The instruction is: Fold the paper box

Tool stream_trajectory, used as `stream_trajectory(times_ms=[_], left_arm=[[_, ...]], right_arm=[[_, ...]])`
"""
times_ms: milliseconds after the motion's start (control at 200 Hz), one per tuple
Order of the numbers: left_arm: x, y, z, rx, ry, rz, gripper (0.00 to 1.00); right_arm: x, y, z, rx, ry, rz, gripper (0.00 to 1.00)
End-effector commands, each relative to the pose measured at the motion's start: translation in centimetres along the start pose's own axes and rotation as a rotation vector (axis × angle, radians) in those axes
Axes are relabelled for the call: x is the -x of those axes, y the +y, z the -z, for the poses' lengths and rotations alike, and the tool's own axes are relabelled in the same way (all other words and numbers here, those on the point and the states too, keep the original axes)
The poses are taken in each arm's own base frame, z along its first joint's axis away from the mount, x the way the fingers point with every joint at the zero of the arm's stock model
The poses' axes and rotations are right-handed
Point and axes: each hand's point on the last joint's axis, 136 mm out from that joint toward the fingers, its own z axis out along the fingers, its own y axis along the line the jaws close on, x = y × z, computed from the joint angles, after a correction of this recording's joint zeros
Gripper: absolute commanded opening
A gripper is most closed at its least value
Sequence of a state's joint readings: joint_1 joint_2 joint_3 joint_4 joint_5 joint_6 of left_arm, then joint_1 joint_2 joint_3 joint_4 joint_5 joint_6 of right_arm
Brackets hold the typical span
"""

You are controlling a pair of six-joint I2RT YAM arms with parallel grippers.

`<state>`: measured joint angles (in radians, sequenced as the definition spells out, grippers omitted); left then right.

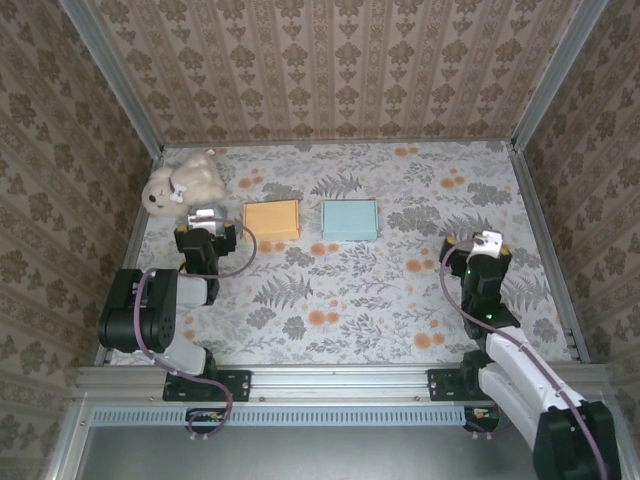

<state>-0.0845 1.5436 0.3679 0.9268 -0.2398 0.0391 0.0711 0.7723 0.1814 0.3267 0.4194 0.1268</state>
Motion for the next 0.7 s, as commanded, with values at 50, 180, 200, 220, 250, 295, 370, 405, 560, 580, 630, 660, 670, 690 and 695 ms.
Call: stream_trajectory(times_ms=[50,180,200,220,250,295,370,405,560,580,630,660,670,690,695], left_arm=[[0.4,-0.1,0.0,0.0,-0.014,-0.017,1.0],[0.5,-0.1,0.1,0.008,-0.02,-0.019,1.0],[0.4,-0.1,0.1,0.009,-0.018,-0.02,1.0],[0.4,-0.1,0.1,0.01,-0.019,-0.021,1.0],[0.4,-0.1,0.1,0.01,-0.02,-0.021,1.0],[0.4,-0.1,0.1,0.011,-0.02,-0.021,1.0],[0.4,-0.1,0.2,0.012,-0.02,-0.023,1.0],[0.5,-0.1,0.2,0.013,-0.023,-0.022,1.0],[0.5,-0.1,0.2,0.013,-0.023,-0.023,1.0],[0.5,-0.1,0.2,0.015,-0.024,-0.023,1.0],[0.4,-0.1,0.2,0.016,-0.022,-0.022,1.0],[0.4,-0.1,0.2,0.015,-0.022,-0.023,1.0],[0.5,-0.1,0.2,0.015,-0.022,-0.023,1.0],[0.4,-0.1,0.2,0.015,-0.022,-0.024,1.0],[0.4,-0.1,0.2,0.016,-0.022,-0.023,1.0]], right_arm=[[0.8,0.9,-1.4,0.072,-0.027,-0.032,1.0],[1.0,2.5,-3.7,0.109,0.025,0.004,1.0],[1.1,2.8,-3.9,0.118,0.025,0.008,1.0],[1.1,3.1,-4.1,0.128,0.025,0.008,1.0],[1.2,3.3,-4.4,0.134,0.017,0.005,1.0],[1.5,3.5,-4.8,0.139,0.0,-0.001,1.0],[1.8,4.0,-5.4,0.156,-0.015,-0.001,1.0],[2.0,4.3,-5.6,0.171,-0.025,0.001,1.0],[2.2,5.9,-5.6,0.269,-0.106,-0.002,1.0],[1.9,6.1,-5.7,0.281,-0.117,0.004,1.0],[1.1,6.5,-6.2,0.293,-0.116,0.013,1.0],[0.7,6.5,-6.6,0.292,-0.107,0.015,1.0],[0.7,6.6,-6.7,0.292,-0.107,0.014,1.0],[0.5,6.6,-6.8,0.293,-0.103,0.015,1.0],[0.4,6.6,-6.8,0.292,-0.102,0.015,1.0]])
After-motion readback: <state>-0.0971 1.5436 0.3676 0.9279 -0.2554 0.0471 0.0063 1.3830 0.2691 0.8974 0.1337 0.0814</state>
